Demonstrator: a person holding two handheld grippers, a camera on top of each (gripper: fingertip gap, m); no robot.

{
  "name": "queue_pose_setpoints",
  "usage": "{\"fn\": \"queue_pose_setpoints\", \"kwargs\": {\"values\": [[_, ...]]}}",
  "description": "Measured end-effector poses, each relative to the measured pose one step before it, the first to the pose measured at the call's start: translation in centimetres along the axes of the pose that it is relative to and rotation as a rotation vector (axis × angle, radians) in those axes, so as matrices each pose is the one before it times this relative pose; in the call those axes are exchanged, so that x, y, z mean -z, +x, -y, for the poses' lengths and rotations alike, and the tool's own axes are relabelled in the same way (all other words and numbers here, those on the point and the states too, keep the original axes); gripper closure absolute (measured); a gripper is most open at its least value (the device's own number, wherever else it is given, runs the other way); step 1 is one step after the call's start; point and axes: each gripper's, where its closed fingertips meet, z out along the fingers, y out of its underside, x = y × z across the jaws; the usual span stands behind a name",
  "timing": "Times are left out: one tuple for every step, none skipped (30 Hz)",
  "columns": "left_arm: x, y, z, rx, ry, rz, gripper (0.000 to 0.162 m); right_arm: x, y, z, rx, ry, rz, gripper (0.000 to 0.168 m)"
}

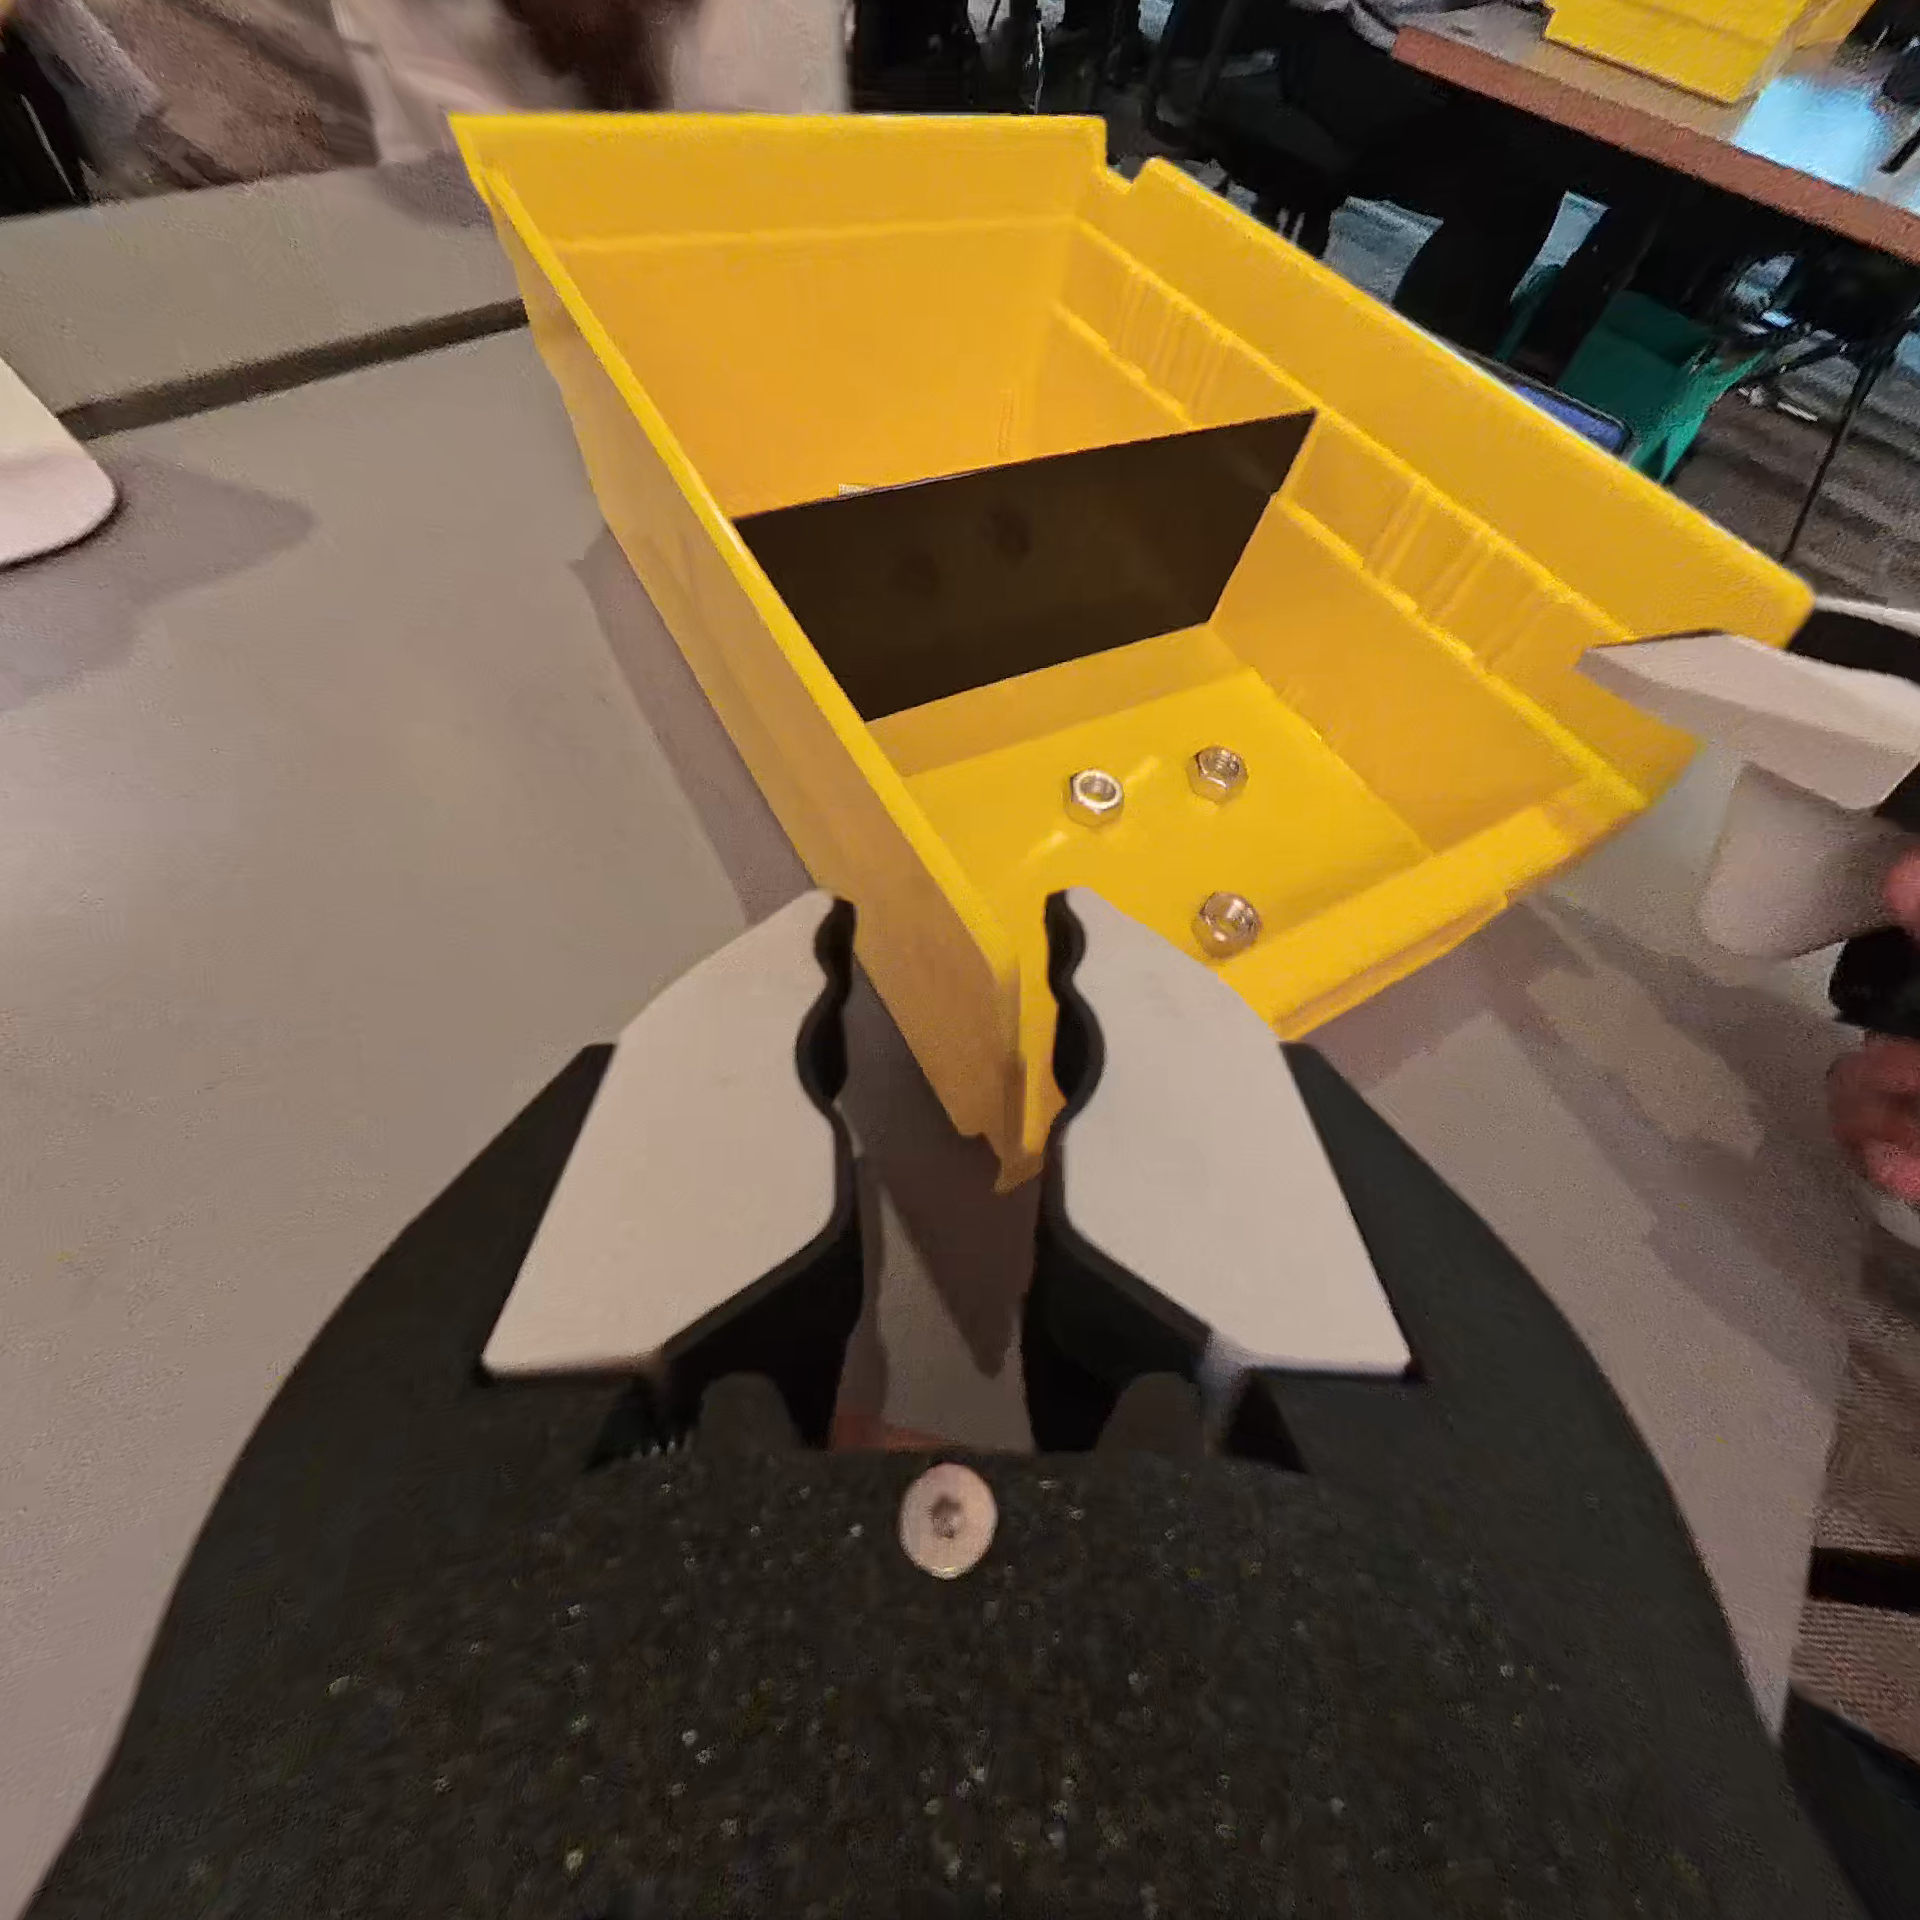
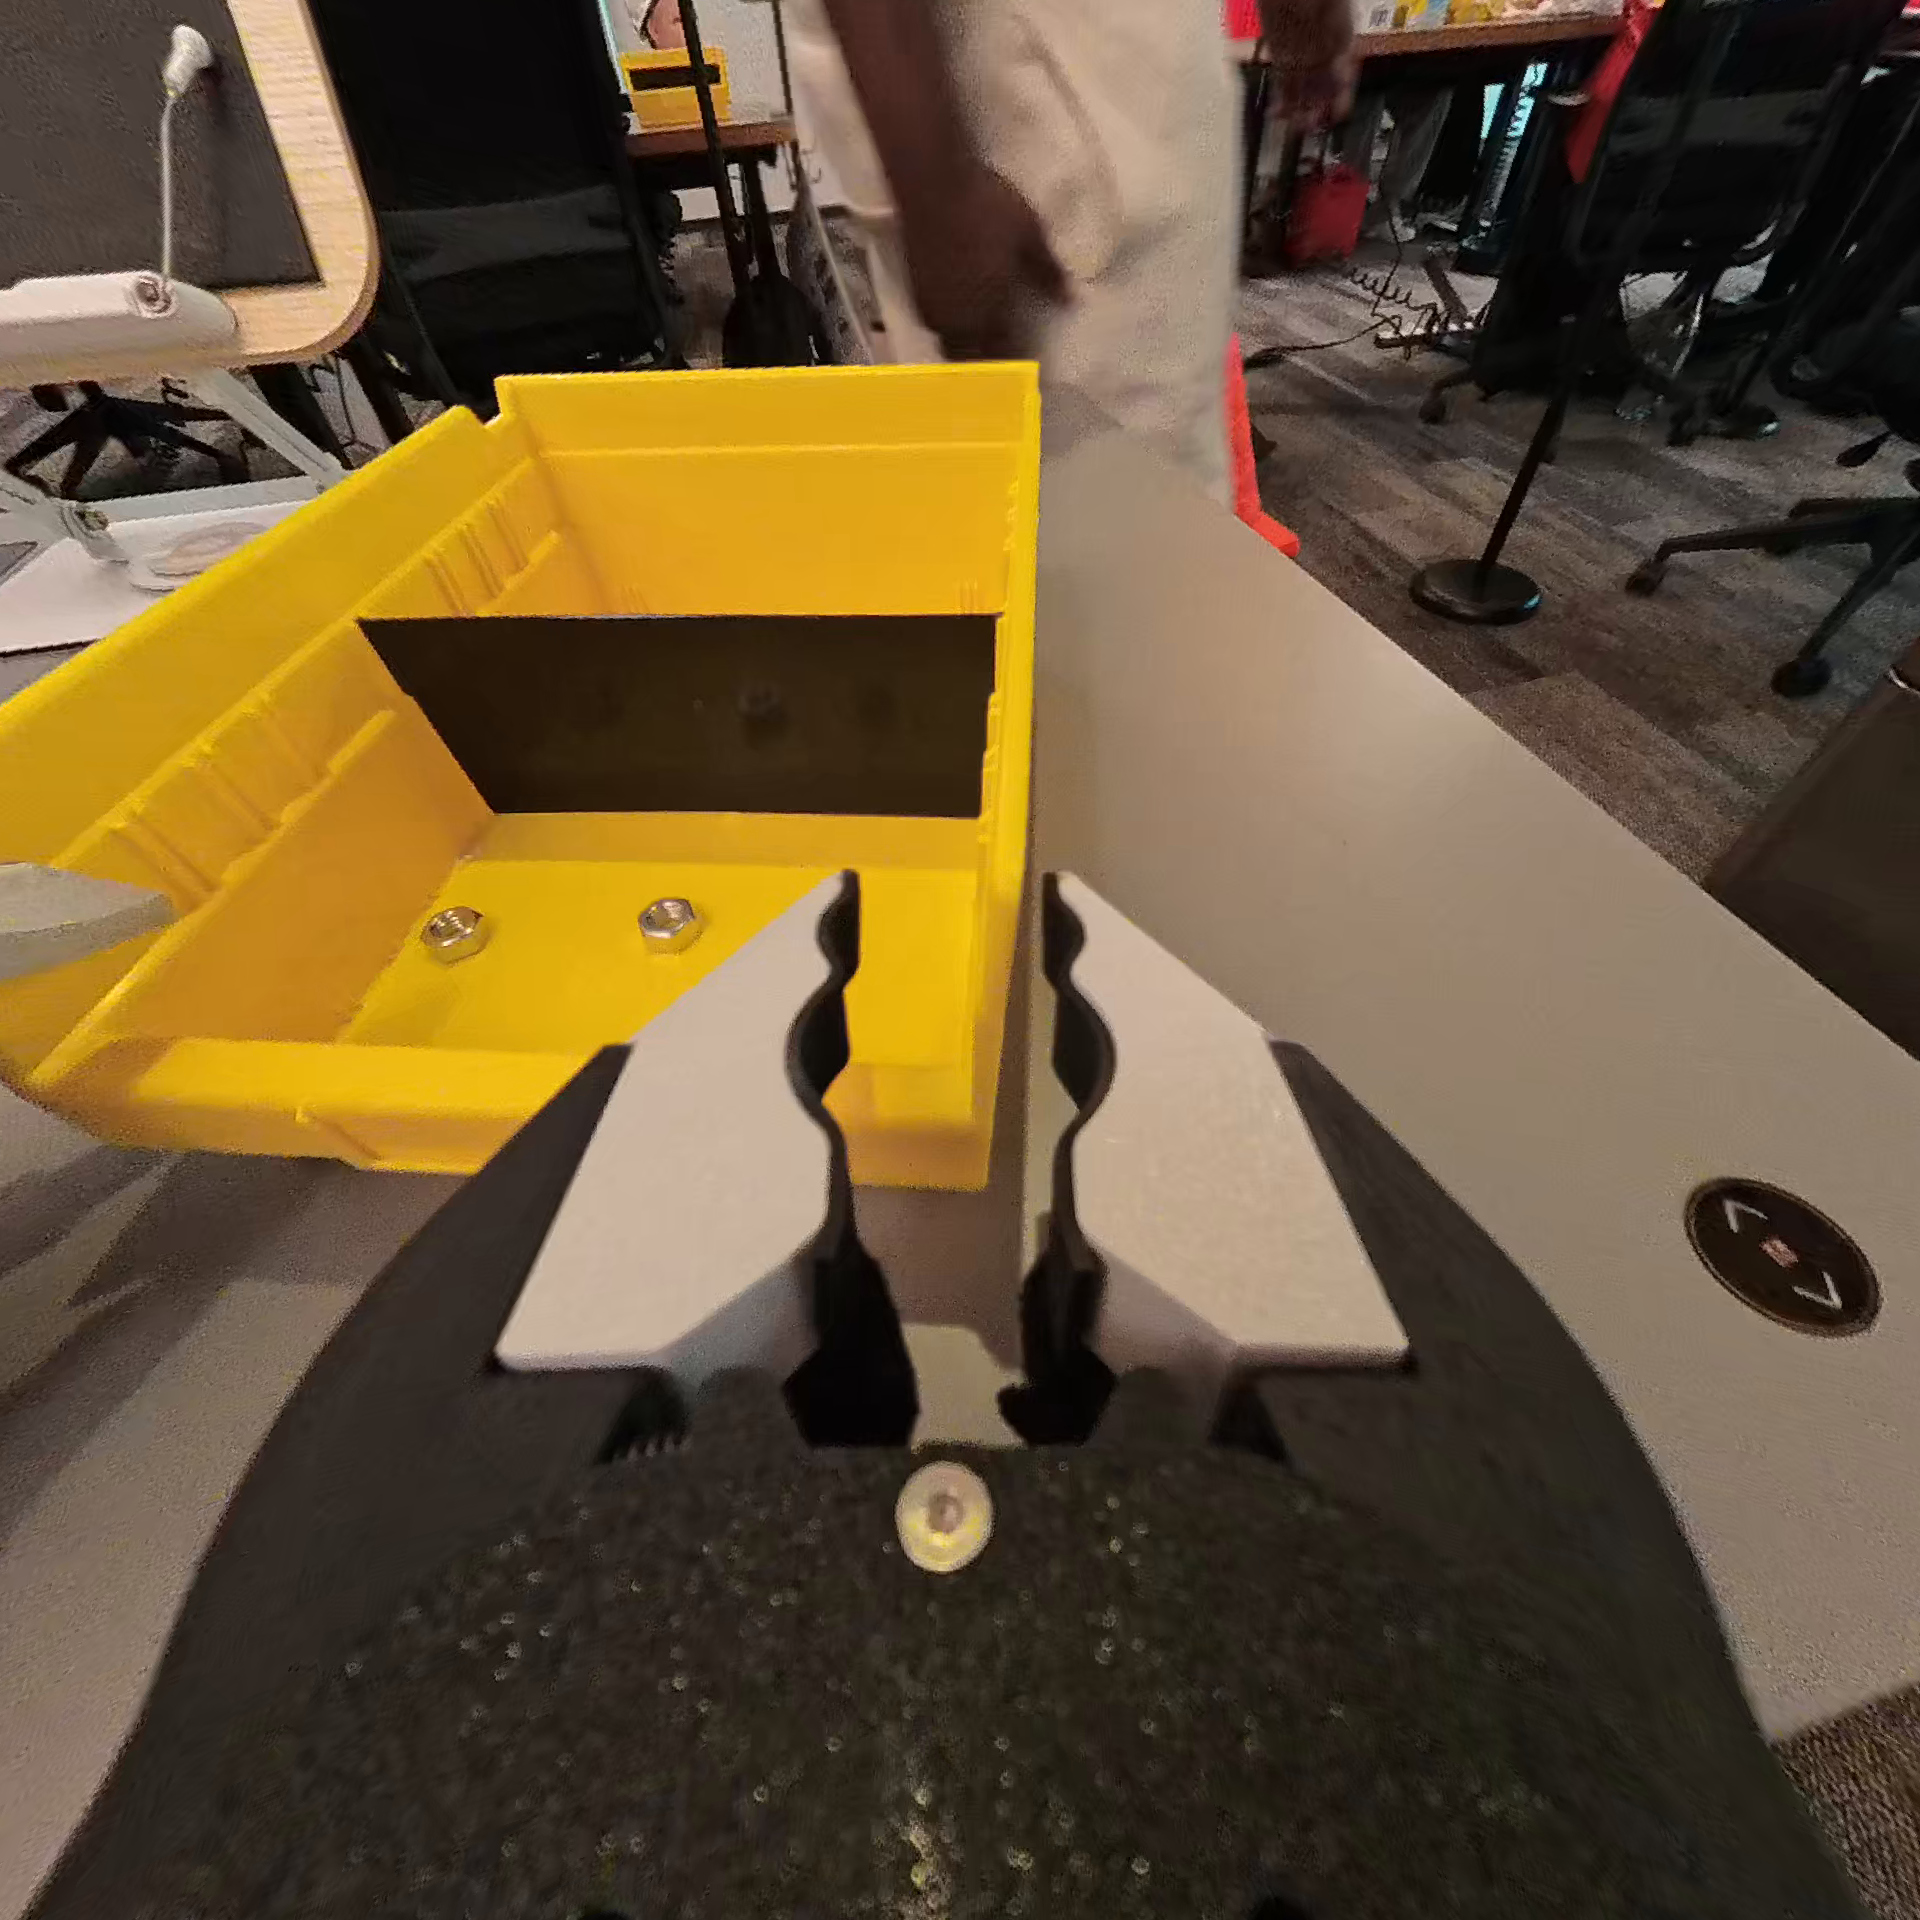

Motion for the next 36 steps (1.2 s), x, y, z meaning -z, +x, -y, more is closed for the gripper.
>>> {"fn": "queue_pose_setpoints", "kwargs": {"values": [[-0.428,-0.055,0.006,0.0021,-0.0048,0.0063,0.133,-0.36,-0.123,-0.018,0.0031,-0.0019,0.0024,0.14],[-0.276,-0.143,0.074,-0.0076,0.0017,0.0143,0.138,-0.364,-0.101,-0.333,0.0052,-0.0188,-0.0027,0.145],[-0.164,-0.279,0.099,-0.0109,0.0054,0.0239,0.14,-0.373,0.128,-0.504,0.003,-0.0258,-0.0193,0.149],[-0.119,-0.296,0.074,-0.0061,0.0032,0.0241,0.142,-0.323,0.146,-0.482,-0.0061,-0.0228,-0.0217,0.155],[-0.052,-0.351,0.064,0.0003,0.0025,0.0263,0.144,-0.198,0.065,-0.17,-0.0109,-0.0051,-0.0159,0.161],[-0.014,-0.426,0.038,-0.0028,0.0021,0.035,0.147,-0.068,-0.036,-0.007,0.005,-0.0042,-0.0079,0.166],[0.053,-0.447,0.019,-0.0156,0.0025,0.0408,0.15,-0.001,-0.335,0.098,0.0193,-0.0075,0.0093,0.166],[0.172,-0.315,-0.036,-0.0068,0.0049,0.0288,0.153,0.035,-0.31,0.166,0.0094,-0.0075,-0.0019,0.166],[0.299,-0.244,-0.105,0.0119,0.0076,0.0134,0.154,0.059,-0.214,0.054,0.0083,-0.0125,-0.0173,0.166],[0.45,-0.421,-0.149,0.0148,0.0064,0.0147,0.155,0.172,-0.537,0.252,0.0097,0.005,0.0025,0.166],[0.596,-0.601,-0.121,0.0129,0.0063,0.0175,0.155,0.227,-0.745,0.269,0.0147,0.0087,0.0095,0.167],[0.73,-0.763,-0.003,0.0065,0.0125,0.0199,0.156,0.286,-0.9,0.303,0.0132,0.0162,0.0104,0.166],[0.856,-0.914,0.108,-0.0031,0.0182,0.0231,0.156,0.306,-1.069,0.34,0.0092,0.0187,0.0157,0.166],[0.968,-1.068,0.21,-0.0078,0.021,0.0267,0.156,0.295,-1.231,0.372,0.0034,0.0208,0.0206,0.166],[1.063,-1.212,0.265,-0.0088,0.0205,0.0294,0.157,0.238,-1.384,0.391,-0.0017,0.0202,0.028,0.166],[1.096,-1.328,0.254,-0.0097,0.0169,0.031,0.157,0.142,-1.501,0.32,-0.0034,0.0146,0.0315,0.166],[1.081,-1.39,0.182,-0.0077,0.0118,0.0301,0.157,0.04,-1.585,0.277,0.0,0.0127,0.0321,0.166],[1.029,-1.461,0.071,-0.0026,0.0058,0.028,0.157,-0.018,-1.654,0.248,0.0099,0.0124,0.0336,0.165],[0.924,-1.498,-0.073,0.0015,-0.0008,0.0266,0.157,-0.09,-1.685,0.223,0.0143,0.0113,0.0343,0.165],[0.816,-1.5,-0.191,0.0046,-0.0054,0.0259,0.157,-0.207,-1.665,0.149,0.0137,0.0065,0.0319,0.165],[0.677,-1.463,-0.328,0.0078,-0.0079,0.0242,0.157,-0.309,-1.611,0.072,0.0158,-0.0007,0.0294,0.165],[0.532,-1.382,-0.434,0.0111,-0.0104,0.0216,0.157,-0.368,-1.492,0.053,0.018,-0.0017,0.026,0.165],[0.406,-1.306,-0.553,0.0145,-0.011,0.02,0.157,-0.42,-1.394,0.021,0.0123,-0.004,0.0223,0.165],[0.302,-1.21,-0.635,0.0162,-0.0101,0.0196,0.157,-0.437,-1.281,-0.046,0.0076,-0.0088,0.0167,0.165],[0.224,-1.099,-0.679,0.0164,-0.0093,0.0195,0.157,-0.467,-1.174,-0.092,0.0099,-0.0095,0.0136,0.165],[0.176,-0.987,-0.681,0.0168,-0.0094,0.0182,0.157,-0.452,-1.041,-0.144,0.0125,-0.0095,0.0143,0.165],[0.149,-0.819,-0.652,0.017,-0.01,0.015,0.157,-0.391,-0.907,-0.16,0.0118,-0.0087,0.0164,0.165],[0.127,-0.639,-0.592,0.015,-0.0103,0.011,0.157,-0.368,-0.717,-0.236,0.0041,-0.0123,0.0152,0.165],[0.063,-0.459,-0.539,0.0105,-0.012,0.0073,0.157,-0.322,-0.536,-0.29,-0.0012,-0.0133,0.0122,0.165],[0.007,-0.327,-0.498,0.0087,-0.015,0.002,0.157,-0.322,-0.401,-0.333,-0.0055,-0.0138,0.0111,0.166],[-0.051,-0.18,-0.458,0.0086,-0.0162,-0.0062,0.156,-0.316,-0.273,-0.353,-0.0091,-0.015,0.0116,0.166],[-0.001,-0.104,-0.184,0.0041,-0.0019,-0.0065,0.154,-0.217,-0.103,-0.125,-0.0144,-0.0018,0.0084,0.166],[0.093,-0.068,0.007,-0.002,0.0051,-0.0023,0.154,-0.089,-0.187,0.147,-0.0125,0.0119,0.0173,0.165],[0.041,0.056,-0.07,-0.0075,-0.0019,-0.008,0.153,-0.111,-0.013,-0.083,-0.0072,-0.0108,0.006,0.165],[0.099,0.189,-0.09,-0.0136,-0.0057,-0.019,0.151,-0.097,0.114,-0.022,-0.003,-0.006,0.0005,0.165],[0.326,0.216,-0.028,-0.0044,-0.0066,-0.0294,0.15,0.048,0.052,0.169,0.0012,0.006,0.01,0.165]]}}
